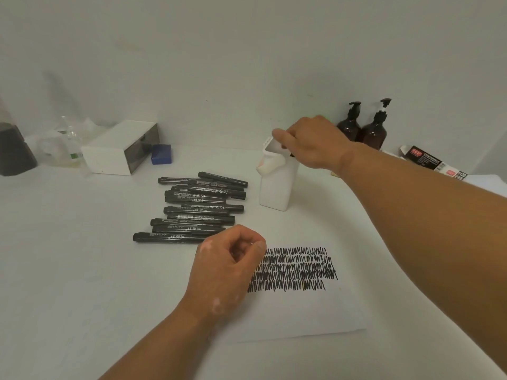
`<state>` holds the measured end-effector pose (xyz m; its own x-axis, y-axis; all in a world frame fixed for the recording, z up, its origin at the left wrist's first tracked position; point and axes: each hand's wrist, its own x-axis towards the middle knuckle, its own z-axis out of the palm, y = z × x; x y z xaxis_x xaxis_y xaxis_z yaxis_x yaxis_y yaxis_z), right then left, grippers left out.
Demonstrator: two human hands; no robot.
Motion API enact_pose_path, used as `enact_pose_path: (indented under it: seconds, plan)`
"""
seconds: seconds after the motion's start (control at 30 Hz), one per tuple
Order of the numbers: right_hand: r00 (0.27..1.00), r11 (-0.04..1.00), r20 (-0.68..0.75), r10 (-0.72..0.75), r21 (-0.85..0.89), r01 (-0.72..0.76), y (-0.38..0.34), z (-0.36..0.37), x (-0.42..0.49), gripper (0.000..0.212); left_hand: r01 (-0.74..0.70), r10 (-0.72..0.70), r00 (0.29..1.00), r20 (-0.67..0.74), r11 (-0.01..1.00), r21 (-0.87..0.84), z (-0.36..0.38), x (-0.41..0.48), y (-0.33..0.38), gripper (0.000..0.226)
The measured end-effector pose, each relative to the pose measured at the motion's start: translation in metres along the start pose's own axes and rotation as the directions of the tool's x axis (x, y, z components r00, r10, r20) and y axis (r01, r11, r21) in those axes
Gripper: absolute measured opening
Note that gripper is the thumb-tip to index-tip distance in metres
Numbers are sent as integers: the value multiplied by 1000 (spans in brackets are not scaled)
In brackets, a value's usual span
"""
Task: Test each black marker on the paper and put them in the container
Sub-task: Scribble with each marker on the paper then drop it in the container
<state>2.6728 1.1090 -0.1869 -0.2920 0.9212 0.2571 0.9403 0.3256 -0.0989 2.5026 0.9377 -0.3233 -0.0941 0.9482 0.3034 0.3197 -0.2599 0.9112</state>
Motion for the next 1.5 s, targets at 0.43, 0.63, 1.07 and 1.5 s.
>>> enact_pose_path:
  seconds: [0.43,0.63,1.07,1.5]
  plan:
    - [987,880,-82,135,468,-82,48,68,-185,14,-55,52,998,26,986,156,-1,-1,-1,14]
    - [983,837,-90,160,540,-87,49,89,-205,19,-115,90,991,94,946,305,-6,-6,4,11]
    - [983,756,-85,160,651,-67,50,85,-206,16,-103,73,994,80,405,909,-73,16,-32,37]
    - [987,730,-42,153,678,-85,49,84,-207,16,-163,75,987,145,477,864,-77,16,-15,10]
